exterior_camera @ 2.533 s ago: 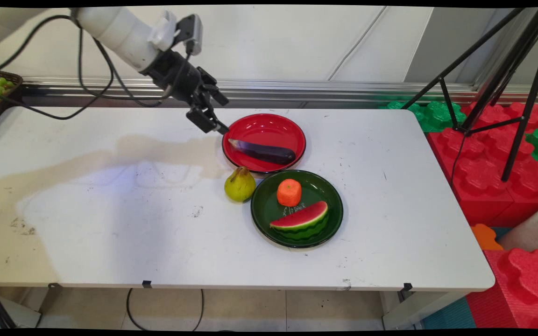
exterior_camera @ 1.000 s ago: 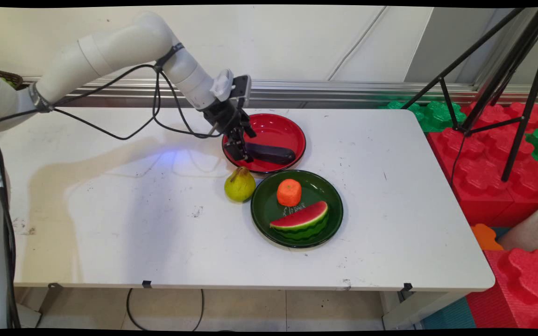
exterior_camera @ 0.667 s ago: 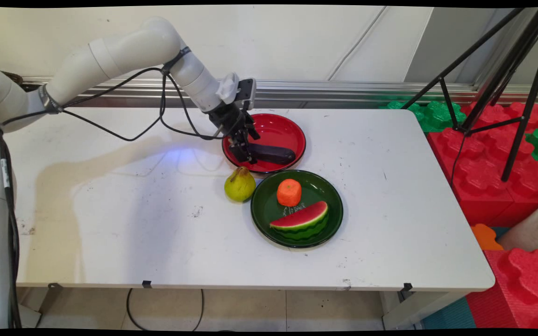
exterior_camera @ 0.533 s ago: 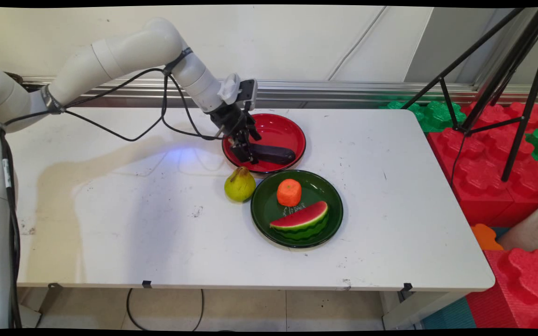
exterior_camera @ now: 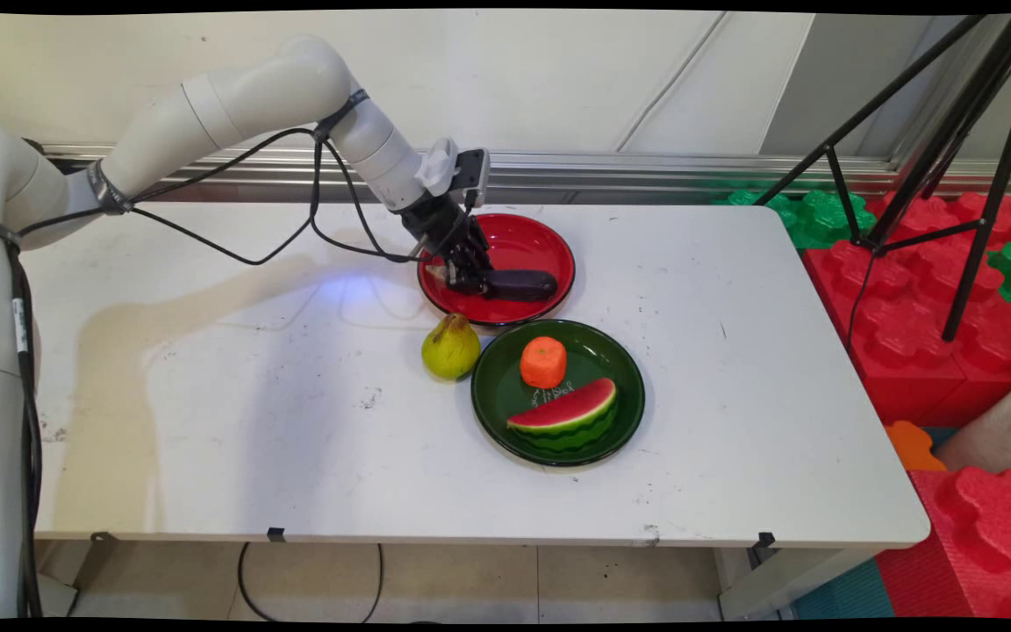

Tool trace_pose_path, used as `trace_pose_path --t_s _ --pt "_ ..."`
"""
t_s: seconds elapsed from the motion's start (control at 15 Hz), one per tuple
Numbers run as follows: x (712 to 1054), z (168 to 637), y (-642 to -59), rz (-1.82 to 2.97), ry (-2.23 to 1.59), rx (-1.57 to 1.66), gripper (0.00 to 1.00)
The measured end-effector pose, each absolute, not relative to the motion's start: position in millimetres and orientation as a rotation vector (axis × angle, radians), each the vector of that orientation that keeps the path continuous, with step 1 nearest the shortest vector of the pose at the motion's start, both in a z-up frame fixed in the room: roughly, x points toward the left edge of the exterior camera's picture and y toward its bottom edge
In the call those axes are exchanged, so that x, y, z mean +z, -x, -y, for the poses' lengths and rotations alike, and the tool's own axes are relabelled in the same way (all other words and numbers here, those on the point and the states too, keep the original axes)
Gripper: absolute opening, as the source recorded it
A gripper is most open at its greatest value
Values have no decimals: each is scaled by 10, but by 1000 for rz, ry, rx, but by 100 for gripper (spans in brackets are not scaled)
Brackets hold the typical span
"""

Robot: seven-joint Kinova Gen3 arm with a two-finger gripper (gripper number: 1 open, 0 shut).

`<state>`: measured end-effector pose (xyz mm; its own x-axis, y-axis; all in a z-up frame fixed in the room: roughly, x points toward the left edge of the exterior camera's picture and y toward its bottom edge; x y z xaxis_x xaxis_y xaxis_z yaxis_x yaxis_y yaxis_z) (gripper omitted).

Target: Place the picked object on the table

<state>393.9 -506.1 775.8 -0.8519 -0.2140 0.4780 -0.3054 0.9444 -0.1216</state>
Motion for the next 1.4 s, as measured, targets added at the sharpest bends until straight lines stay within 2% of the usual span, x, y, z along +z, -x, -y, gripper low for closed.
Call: trace_pose_path --t_s 0.33,0.67,1.4 --pt "7836 5060 -3989 2624 -381 272 0" --pt "8063 4986 -4112 2606 -434 297 0" --pt "8784 4315 -4427 2509 -645 350 0"
